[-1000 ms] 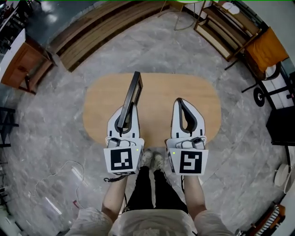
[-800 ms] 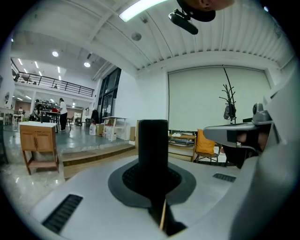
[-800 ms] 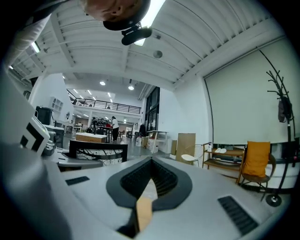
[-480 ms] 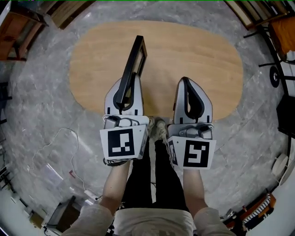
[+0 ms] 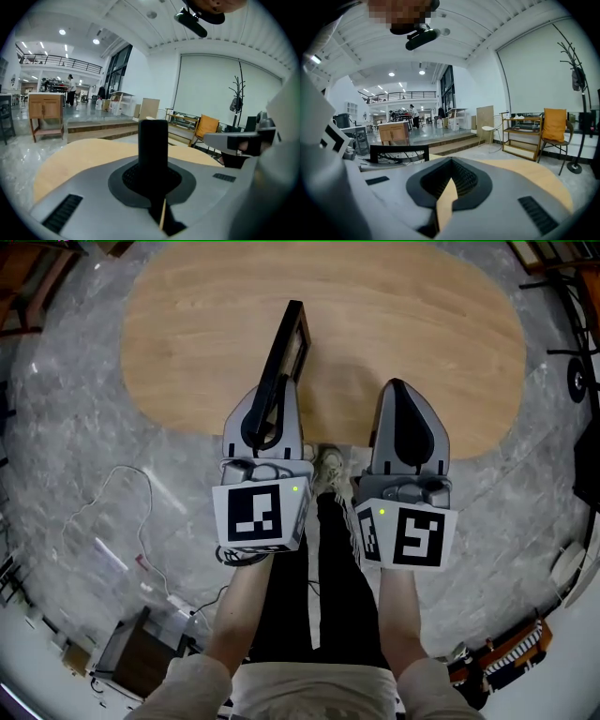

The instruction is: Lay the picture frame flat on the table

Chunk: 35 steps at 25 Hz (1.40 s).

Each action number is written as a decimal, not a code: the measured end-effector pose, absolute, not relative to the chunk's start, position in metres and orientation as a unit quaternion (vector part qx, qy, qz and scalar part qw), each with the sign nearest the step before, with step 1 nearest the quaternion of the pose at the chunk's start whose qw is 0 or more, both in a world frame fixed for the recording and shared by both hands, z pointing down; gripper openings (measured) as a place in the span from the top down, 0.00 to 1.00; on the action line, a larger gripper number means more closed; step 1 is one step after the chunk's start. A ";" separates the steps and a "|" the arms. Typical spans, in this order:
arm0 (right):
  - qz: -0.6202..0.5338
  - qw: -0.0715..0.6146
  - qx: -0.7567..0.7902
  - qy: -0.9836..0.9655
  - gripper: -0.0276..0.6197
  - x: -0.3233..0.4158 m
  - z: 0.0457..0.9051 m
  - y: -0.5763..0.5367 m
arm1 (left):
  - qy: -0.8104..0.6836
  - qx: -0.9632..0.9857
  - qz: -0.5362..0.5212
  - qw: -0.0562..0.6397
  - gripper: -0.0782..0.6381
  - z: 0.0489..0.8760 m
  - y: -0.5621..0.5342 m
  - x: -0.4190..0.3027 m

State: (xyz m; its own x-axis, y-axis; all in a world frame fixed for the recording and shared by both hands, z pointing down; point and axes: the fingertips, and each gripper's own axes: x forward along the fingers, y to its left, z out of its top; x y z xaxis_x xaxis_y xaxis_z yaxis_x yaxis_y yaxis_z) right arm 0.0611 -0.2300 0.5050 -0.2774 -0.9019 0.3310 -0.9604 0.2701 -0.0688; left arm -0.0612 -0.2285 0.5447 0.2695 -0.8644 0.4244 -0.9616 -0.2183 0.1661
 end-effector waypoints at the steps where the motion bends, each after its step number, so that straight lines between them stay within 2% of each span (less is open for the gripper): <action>1: 0.133 0.117 0.589 -0.789 0.95 0.062 0.511 -0.228 | -0.592 0.769 0.126 0.206 0.87 0.551 -0.225 -0.061; 8: 0.156 0.143 0.580 -0.787 0.95 0.064 0.537 -0.213 | -0.590 0.755 0.141 0.251 0.87 0.581 -0.206 -0.055; 13: 0.167 0.150 0.567 -0.793 0.95 0.060 0.546 -0.207 | -0.576 0.734 0.098 0.346 0.87 0.606 -0.203 -0.047; 23: 0.179 0.162 0.554 -0.797 0.95 0.055 0.561 -0.203 | -0.569 0.663 0.029 0.485 0.87 0.657 -0.196 -0.045; 35: 0.192 0.178 0.538 -0.802 0.95 0.051 0.578 -0.202 | -0.569 0.599 -0.034 0.562 0.86 0.683 -0.200 -0.040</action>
